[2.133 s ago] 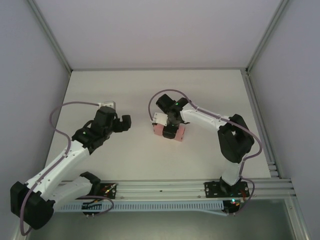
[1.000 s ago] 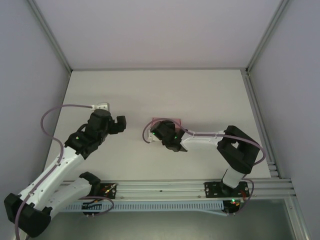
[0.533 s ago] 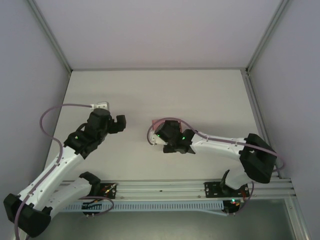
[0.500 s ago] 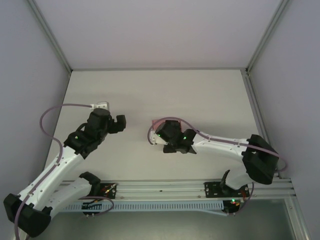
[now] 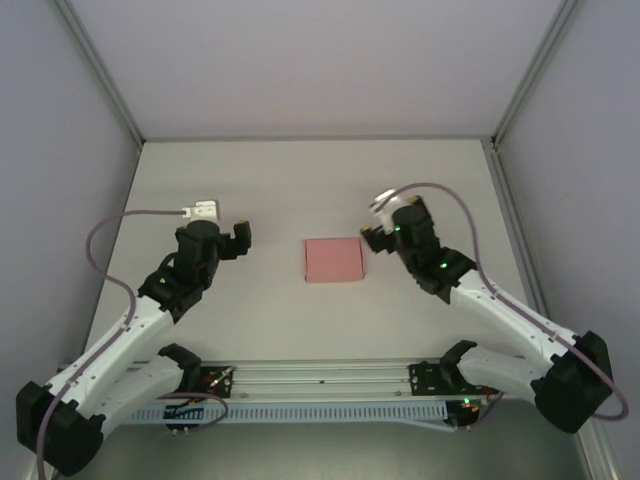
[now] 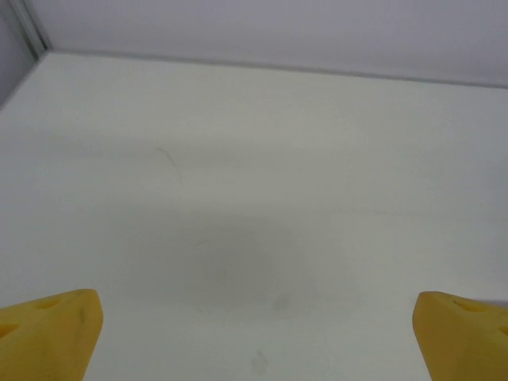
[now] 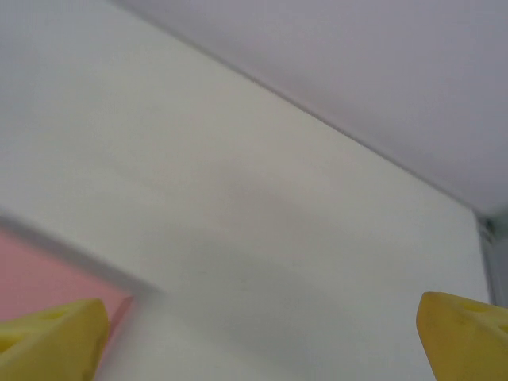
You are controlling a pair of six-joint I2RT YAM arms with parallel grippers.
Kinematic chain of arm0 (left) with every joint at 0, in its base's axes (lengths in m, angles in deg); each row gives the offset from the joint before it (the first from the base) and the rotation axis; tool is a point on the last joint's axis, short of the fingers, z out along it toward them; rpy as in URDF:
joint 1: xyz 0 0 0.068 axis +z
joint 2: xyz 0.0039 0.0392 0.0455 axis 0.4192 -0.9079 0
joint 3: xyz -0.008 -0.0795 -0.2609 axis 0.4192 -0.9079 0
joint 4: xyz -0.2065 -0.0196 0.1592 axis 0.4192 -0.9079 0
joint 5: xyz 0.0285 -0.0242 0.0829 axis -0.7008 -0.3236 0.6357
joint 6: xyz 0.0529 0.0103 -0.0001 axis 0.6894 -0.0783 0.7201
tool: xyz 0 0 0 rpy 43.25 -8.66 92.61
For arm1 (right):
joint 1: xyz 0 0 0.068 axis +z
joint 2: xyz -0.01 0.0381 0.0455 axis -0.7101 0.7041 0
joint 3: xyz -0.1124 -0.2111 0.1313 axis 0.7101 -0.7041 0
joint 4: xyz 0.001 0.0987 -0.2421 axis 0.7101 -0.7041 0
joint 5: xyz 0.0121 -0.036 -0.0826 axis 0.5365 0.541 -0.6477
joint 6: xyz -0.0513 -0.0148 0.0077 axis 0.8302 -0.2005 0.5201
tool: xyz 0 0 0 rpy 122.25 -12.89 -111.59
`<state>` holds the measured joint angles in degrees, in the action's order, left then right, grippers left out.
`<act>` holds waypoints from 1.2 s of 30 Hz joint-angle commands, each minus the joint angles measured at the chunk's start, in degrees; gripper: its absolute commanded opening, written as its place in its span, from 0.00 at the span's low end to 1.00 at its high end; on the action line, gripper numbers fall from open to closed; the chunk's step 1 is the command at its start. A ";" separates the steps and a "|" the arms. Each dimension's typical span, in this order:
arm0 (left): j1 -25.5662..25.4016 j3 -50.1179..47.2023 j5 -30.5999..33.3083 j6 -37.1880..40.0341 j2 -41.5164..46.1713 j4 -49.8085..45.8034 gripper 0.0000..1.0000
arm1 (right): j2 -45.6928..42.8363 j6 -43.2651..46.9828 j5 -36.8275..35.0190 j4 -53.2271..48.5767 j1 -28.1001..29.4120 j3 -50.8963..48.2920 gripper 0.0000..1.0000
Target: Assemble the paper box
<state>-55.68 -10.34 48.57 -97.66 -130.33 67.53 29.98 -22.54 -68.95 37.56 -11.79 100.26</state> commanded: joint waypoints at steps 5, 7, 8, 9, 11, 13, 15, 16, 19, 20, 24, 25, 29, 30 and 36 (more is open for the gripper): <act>7.43 -12.24 5.25 13.39 -3.02 27.48 1.00 | -0.90 -8.38 1.80 27.41 -14.57 -18.09 1.00; 8.61 -14.39 4.79 15.76 -6.13 32.65 1.00 | 1.09 -9.92 1.37 33.57 -16.93 -21.43 1.00; 9.21 -15.93 3.83 18.12 -7.79 36.39 1.00 | 2.46 -9.38 3.05 36.56 -18.15 -22.94 1.00; 9.96 -17.43 3.66 19.14 -9.01 40.24 1.00 | 4.00 -9.50 3.68 39.72 -19.23 -24.09 1.00; 12.53 -19.35 2.27 19.33 -10.41 45.38 1.00 | 8.04 -10.28 4.82 47.72 -21.67 -26.39 1.00; 15.50 -20.82 -0.27 18.79 -11.65 49.48 1.00 | 12.37 -11.30 7.73 53.64 -23.82 -27.51 1.00; 18.75 -23.61 -2.99 18.36 -14.36 56.46 1.00 | 17.15 -10.89 8.45 57.07 -24.72 -26.86 1.00; 20.48 -25.79 -4.78 18.20 -16.22 62.03 1.00 | 18.14 -9.76 7.47 57.08 -24.74 -26.07 1.00; 24.83 -28.16 -6.87 15.32 -21.09 70.58 1.00 | 20.96 -10.68 6.41 64.20 -26.77 -27.69 1.00; 26.13 -27.38 -8.53 15.12 -22.47 70.85 1.00 | 22.80 -12.30 8.50 66.55 -28.75 -28.63 1.00; 29.59 -23.92 -9.66 15.55 -31.61 76.09 1.00 | 31.86 -14.36 13.99 74.96 -32.00 -27.35 1.00; 30.52 -23.55 -11.61 16.49 -35.55 80.77 1.00 | 28.90 -13.74 15.33 63.85 -32.19 -24.31 1.00; 28.99 -21.99 -16.99 19.75 -39.41 80.15 1.00 | 30.38 -15.34 14.68 66.38 -33.00 -24.33 1.00; 29.39 -21.48 -16.10 18.73 -39.05 78.67 1.00 | 29.07 -14.97 14.95 61.92 -32.94 -23.25 1.00; 28.44 -21.39 -14.24 19.48 -39.43 79.25 1.00 | 29.05 -14.18 16.42 62.06 -32.94 -23.21 1.00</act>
<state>-26.63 -32.09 33.92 -79.91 -169.30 143.20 60.09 -36.31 -54.43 101.05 -44.34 76.13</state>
